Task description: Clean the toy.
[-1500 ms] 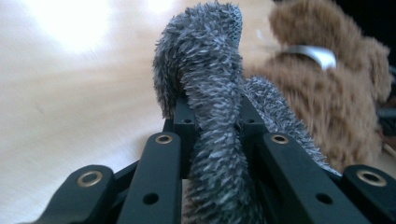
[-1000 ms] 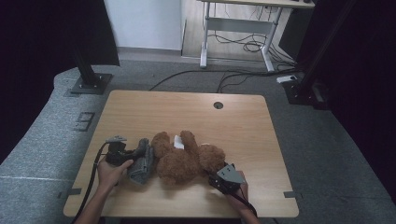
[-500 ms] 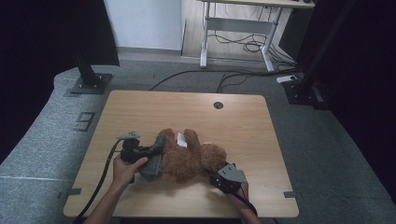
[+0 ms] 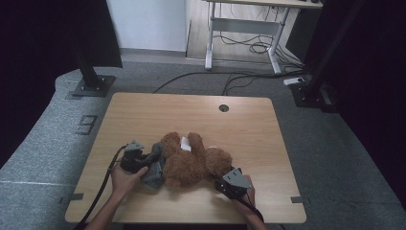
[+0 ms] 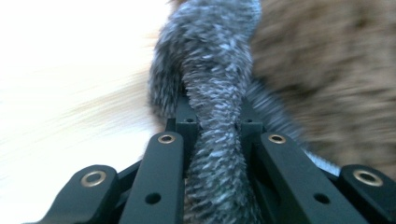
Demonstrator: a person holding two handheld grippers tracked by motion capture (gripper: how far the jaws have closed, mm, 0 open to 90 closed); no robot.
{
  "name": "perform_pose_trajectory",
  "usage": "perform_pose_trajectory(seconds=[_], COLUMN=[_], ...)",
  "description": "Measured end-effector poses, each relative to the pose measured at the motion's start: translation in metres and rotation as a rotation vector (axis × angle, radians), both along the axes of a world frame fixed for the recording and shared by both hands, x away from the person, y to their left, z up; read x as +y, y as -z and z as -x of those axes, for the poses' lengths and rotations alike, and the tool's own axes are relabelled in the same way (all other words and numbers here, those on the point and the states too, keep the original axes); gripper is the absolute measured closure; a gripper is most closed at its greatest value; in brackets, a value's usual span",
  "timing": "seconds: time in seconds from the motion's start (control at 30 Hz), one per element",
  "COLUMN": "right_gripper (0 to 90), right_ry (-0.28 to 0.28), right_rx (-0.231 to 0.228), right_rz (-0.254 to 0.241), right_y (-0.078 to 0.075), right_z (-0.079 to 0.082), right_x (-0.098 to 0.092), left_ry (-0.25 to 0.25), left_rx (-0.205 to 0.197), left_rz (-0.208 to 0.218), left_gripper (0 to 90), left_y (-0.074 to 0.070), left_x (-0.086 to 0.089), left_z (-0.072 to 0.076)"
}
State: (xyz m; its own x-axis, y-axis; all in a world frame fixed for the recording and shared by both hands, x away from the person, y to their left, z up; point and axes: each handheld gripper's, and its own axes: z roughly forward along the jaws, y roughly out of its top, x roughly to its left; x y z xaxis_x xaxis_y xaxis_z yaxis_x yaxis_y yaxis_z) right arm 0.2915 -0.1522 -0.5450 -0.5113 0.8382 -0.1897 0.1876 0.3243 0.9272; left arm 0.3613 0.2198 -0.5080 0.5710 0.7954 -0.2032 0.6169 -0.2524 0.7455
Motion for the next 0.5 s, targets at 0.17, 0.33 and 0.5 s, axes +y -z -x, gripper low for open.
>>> perform_pose_trajectory(seconds=[0.17,0.33,0.5], right_gripper=[40.5,40.5,40.5], right_ry=[-0.002,-0.005,-0.006], right_rx=[-0.003,-0.007,-0.006], right_rz=[-0.001,-0.003,-0.004], right_y=[0.000,0.000,0.001], right_z=[0.000,0.000,0.000], right_x=[0.000,0.000,0.000], left_ry=[-0.052,0.019,0.131], left_rx=[0.049,0.028,-0.059], left_rz=[0.042,0.085,0.200], left_gripper=[77.0,76.7,76.7], left_y=[0.003,-0.015,-0.048], left_x=[0.022,0.001,-0.026], left_z=[-0.012,-0.017,-0.010])
